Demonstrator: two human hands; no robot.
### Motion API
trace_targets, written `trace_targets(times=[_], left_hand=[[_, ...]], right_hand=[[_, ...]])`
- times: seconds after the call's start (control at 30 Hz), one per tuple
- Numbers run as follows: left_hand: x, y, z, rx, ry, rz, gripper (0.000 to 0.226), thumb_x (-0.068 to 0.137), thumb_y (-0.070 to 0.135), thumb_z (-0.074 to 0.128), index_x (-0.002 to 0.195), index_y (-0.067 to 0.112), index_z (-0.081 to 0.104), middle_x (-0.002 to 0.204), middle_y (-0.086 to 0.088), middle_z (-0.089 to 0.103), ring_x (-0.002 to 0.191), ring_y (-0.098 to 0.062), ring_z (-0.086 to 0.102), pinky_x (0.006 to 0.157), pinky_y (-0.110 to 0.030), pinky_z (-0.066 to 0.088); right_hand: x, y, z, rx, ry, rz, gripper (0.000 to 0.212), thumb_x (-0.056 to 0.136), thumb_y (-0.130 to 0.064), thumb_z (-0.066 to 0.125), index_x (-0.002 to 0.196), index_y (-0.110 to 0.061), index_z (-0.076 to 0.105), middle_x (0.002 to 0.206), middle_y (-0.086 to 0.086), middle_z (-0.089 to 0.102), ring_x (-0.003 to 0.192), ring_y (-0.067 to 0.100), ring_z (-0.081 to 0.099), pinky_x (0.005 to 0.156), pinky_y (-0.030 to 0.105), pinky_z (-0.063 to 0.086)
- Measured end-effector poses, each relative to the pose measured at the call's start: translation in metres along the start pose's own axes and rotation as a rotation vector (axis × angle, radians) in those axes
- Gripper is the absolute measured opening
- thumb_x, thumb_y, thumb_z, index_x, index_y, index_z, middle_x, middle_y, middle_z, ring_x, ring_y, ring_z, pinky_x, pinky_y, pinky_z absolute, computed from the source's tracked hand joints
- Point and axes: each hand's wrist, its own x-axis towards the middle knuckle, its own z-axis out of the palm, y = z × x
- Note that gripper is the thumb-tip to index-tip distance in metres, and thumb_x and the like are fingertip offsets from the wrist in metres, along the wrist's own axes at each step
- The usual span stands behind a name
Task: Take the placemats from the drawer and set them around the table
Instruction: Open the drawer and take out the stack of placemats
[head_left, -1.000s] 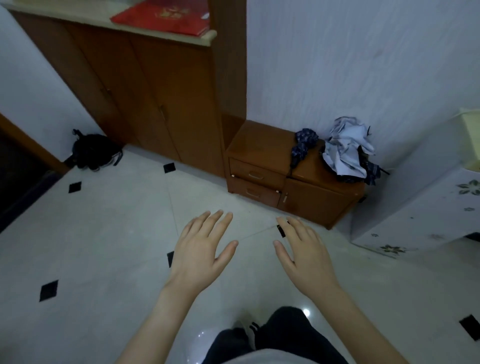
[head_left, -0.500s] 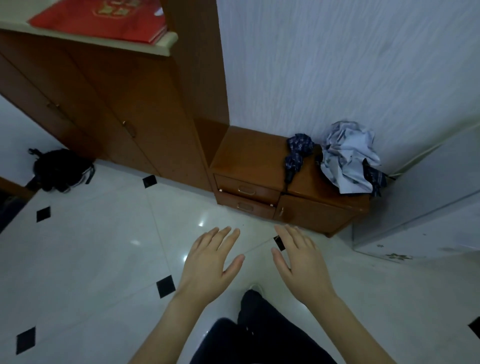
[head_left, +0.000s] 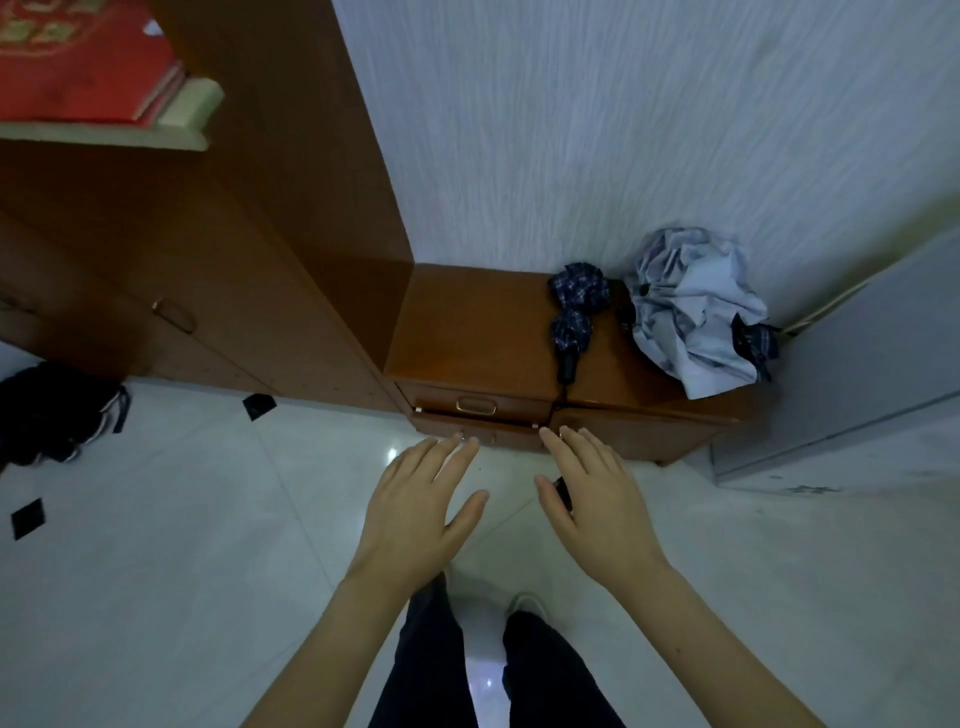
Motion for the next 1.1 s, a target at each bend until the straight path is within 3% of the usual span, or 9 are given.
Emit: trace_targets(times=[0.2, 0.33, 0.57, 0.77, 1.1], left_hand=[[0.068, -0.065, 0.061, -0.022, -0.090, 0.054, 0.056, 0.093, 0.052, 0.034, 0.139, 0.023, 0.048, 0.140, 0.000, 0.052, 0.130, -0.020, 0.047, 0.106, -0.034, 0.032], [0.116, -0.112, 0.114, -0.011, -0.092, 0.055, 0.060, 0.093, 0.056, 0.030, 0.144, 0.028, 0.040, 0.147, 0.005, 0.044, 0.137, -0.018, 0.038, 0.108, -0.031, 0.023], [0.180, -0.190, 0.223, -0.020, 0.030, 0.110, 0.065, 0.090, 0.060, 0.023, 0.148, 0.031, 0.032, 0.154, 0.009, 0.031, 0.144, -0.014, 0.022, 0.113, -0.027, 0.010], [0.231, -0.242, 0.323, 0.052, 0.137, 0.150, 0.066, 0.091, 0.062, 0.024, 0.149, 0.032, 0.027, 0.157, 0.008, 0.026, 0.146, -0.013, 0.014, 0.118, -0.032, 0.008], [0.251, -0.264, 0.403, 0.156, 0.341, 0.244, 0.065, 0.094, 0.057, 0.037, 0.151, 0.030, 0.023, 0.158, 0.003, 0.023, 0.147, -0.017, 0.012, 0.120, -0.036, 0.003]], right_hand=[[0.066, 0.010, 0.062, -0.010, 0.008, 0.060, 0.057, 0.097, -0.046, 0.028, 0.145, -0.017, 0.041, 0.145, 0.010, 0.046, 0.137, 0.028, 0.037, 0.112, 0.048, 0.032], [0.116, 0.026, 0.119, -0.048, 0.037, 0.037, 0.055, 0.097, -0.043, 0.033, 0.143, -0.015, 0.044, 0.143, 0.010, 0.048, 0.135, 0.028, 0.041, 0.108, 0.049, 0.037], [0.200, 0.077, 0.231, -0.136, 0.106, -0.059, 0.057, 0.096, -0.048, 0.032, 0.145, -0.020, 0.040, 0.147, 0.007, 0.044, 0.138, 0.026, 0.036, 0.110, 0.047, 0.035], [0.254, 0.134, 0.319, -0.238, 0.169, -0.117, 0.056, 0.098, -0.049, 0.035, 0.149, -0.027, 0.032, 0.153, 0.002, 0.036, 0.144, 0.022, 0.025, 0.116, 0.040, 0.022], [0.290, 0.181, 0.378, -0.420, 0.300, -0.175, 0.063, 0.095, -0.057, 0.037, 0.151, -0.034, 0.022, 0.158, 0.000, 0.025, 0.147, 0.023, 0.015, 0.119, 0.042, 0.012]])
